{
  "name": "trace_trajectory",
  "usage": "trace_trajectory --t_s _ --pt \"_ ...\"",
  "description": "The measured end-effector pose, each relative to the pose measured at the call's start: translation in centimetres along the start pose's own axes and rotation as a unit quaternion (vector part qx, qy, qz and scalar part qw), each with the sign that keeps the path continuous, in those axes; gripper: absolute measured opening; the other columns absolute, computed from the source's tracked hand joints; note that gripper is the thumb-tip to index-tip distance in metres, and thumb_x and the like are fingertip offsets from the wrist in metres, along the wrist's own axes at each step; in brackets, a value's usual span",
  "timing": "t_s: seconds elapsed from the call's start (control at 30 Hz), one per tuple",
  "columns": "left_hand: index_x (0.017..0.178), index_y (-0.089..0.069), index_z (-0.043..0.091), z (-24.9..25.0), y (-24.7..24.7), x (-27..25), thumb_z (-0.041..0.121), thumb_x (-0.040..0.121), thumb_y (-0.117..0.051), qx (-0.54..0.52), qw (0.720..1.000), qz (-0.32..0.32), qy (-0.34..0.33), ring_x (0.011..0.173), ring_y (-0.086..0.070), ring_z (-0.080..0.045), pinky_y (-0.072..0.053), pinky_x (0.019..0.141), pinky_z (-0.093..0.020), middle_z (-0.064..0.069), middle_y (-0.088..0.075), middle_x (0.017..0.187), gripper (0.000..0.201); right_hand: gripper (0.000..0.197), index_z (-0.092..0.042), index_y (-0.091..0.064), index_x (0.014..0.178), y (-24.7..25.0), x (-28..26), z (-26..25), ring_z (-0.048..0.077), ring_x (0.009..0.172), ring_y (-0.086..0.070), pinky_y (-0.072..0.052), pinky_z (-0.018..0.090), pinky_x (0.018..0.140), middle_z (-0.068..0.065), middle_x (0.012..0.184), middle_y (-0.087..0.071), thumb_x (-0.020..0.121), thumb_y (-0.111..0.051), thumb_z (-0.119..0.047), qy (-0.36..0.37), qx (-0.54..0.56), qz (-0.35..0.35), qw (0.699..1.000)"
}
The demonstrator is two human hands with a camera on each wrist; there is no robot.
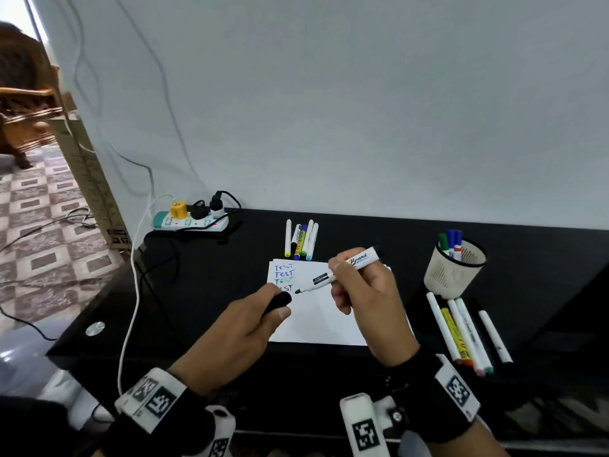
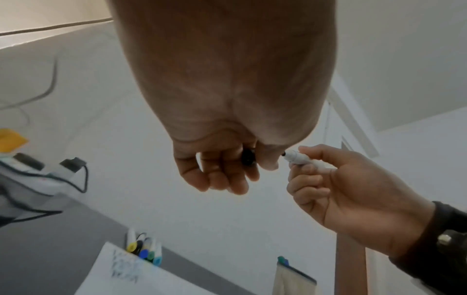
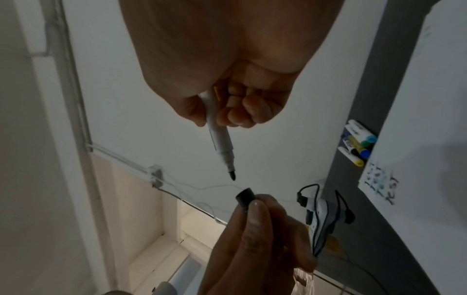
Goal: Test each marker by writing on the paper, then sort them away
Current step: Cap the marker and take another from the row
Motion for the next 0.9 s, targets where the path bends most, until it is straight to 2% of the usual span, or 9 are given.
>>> trace_trajectory --t_s 0.07,0.17,0.3,0.43,0.53,0.63,0.7,0.8,0.9 --pt "0.09 -0.047 0.021 1.1 0.4 -0.1 0.037 0.101 -0.047 0.003 1.0 0.001 -0.012 0.063 -0.049 -0.015 -0.045 0.062 -0.035 0.006 -0.052 0.07 0.02 0.017 -0.004 -0.062 0.086 0.0 -0.6 -0.9 0.017 0.055 -0.046 -0.039 0.023 0.048 0.008 0.061 -0.052 0.101 -0.059 -0.011 0.015 0.0 -0.003 1.0" --pt "0.089 -0.049 0.021 2.8 0.6 -0.2 0.035 0.101 -0.049 0.011 1.0 -0.002 -0.028 0.06 -0.044 -0.011 -0.04 0.057 -0.029 0.008 -0.05 0.068 0.019 0.018 -0.008 -0.063 0.084 -0.1 -1.4 -1.4 0.017 0.055 -0.046 -0.041 0.022 0.049 0.007 0.061 -0.053 0.101 -0.06 -0.012 0.011 0.001 -0.019 1.0" --pt "0.081 -0.045 0.019 4.9 0.5 -0.4 0.036 0.101 -0.048 0.01 0.999 -0.016 -0.028 0.057 -0.041 -0.014 -0.037 0.054 -0.032 0.003 -0.049 0.064 0.027 0.02 -0.013 -0.064 0.082 -0.6 -2.8 -1.7 0.015 0.055 -0.05 -0.043 0.022 0.052 0.002 0.059 -0.056 0.101 -0.062 -0.02 0.028 -0.011 -0.036 0.999" --pt "0.074 -0.042 0.014 7.1 0.4 -1.0 0.04 0.1 -0.047 -0.05 0.998 -0.04 -0.01 0.054 -0.035 -0.007 -0.031 0.053 -0.02 0.008 -0.042 0.06 0.037 0.02 -0.009 -0.061 0.082 -0.3 -3.8 -2.9 0.01 0.05 -0.05 -0.043 0.018 0.051 -0.002 0.056 -0.055 0.102 -0.06 -0.013 0.056 -0.001 -0.05 0.997" --pt "0.071 -0.043 0.019 8.2 0.3 -1.1 0.041 0.1 -0.047 -0.093 0.993 -0.074 0.004 0.055 -0.037 -0.005 -0.032 0.053 -0.018 0.01 -0.042 0.06 0.036 0.02 -0.005 -0.059 0.083 0.4 -4.2 -3.5 0.009 0.049 -0.049 -0.042 0.019 0.05 -0.003 0.055 -0.053 0.102 -0.058 -0.01 0.063 0.005 -0.062 0.996" --pt "0.073 -0.044 0.019 8.1 -0.1 -0.1 0.042 0.1 -0.048 -0.047 0.994 -0.095 -0.011 0.056 -0.039 -0.006 -0.034 0.054 -0.021 0.009 -0.046 0.062 0.035 0.023 0.004 -0.062 0.093 1.8 -4.1 -3.2 0.014 0.053 -0.048 -0.041 0.022 0.05 0.008 0.059 -0.052 0.101 -0.062 -0.018 0.035 0.016 -0.073 0.997" --pt "0.076 -0.044 0.022 7.6 -0.4 0.7 0.042 0.099 -0.05 -0.009 0.996 -0.083 -0.023 0.055 -0.041 -0.008 -0.035 0.054 -0.023 0.008 -0.048 0.062 0.031 0.024 0.003 -0.067 0.1 3.1 -3.9 -3.1 0.017 0.056 -0.049 -0.041 0.025 0.051 0.012 0.065 -0.053 0.095 -0.068 -0.02 0.004 0.04 -0.084 0.996" --pt "0.086 -0.051 0.029 7.4 -0.3 1.8 0.043 0.097 -0.053 0.02 0.997 -0.064 -0.038 0.057 -0.046 -0.01 -0.034 0.053 -0.019 0.011 -0.053 0.066 0.018 0.014 -0.007 -0.078 0.099 5.6 -3.6 -3.3 0.023 0.065 -0.058 -0.049 0.03 0.057 0.012 0.074 -0.063 0.088 -0.071 -0.012 0.0 0.053 -0.076 0.996" --pt "0.096 -0.059 0.035 7.9 -0.2 2.6 0.041 0.096 -0.057 0.004 0.997 -0.044 -0.057 0.069 -0.056 -0.014 -0.043 0.059 -0.024 0.01 -0.06 0.076 0.007 0.011 -0.008 -0.079 0.091 8.0 -3.3 -3.8 0.025 0.073 -0.068 -0.056 0.03 0.067 0.016 0.083 -0.073 0.083 -0.076 -0.001 0.01 -0.027 -0.077 0.997"
Point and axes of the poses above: each hand's wrist, its own x-axis towards the middle knuckle, its own y-axis out of the back of the hand, z = x × y, the point moved 2 cm from there along x, towards the middle knuckle
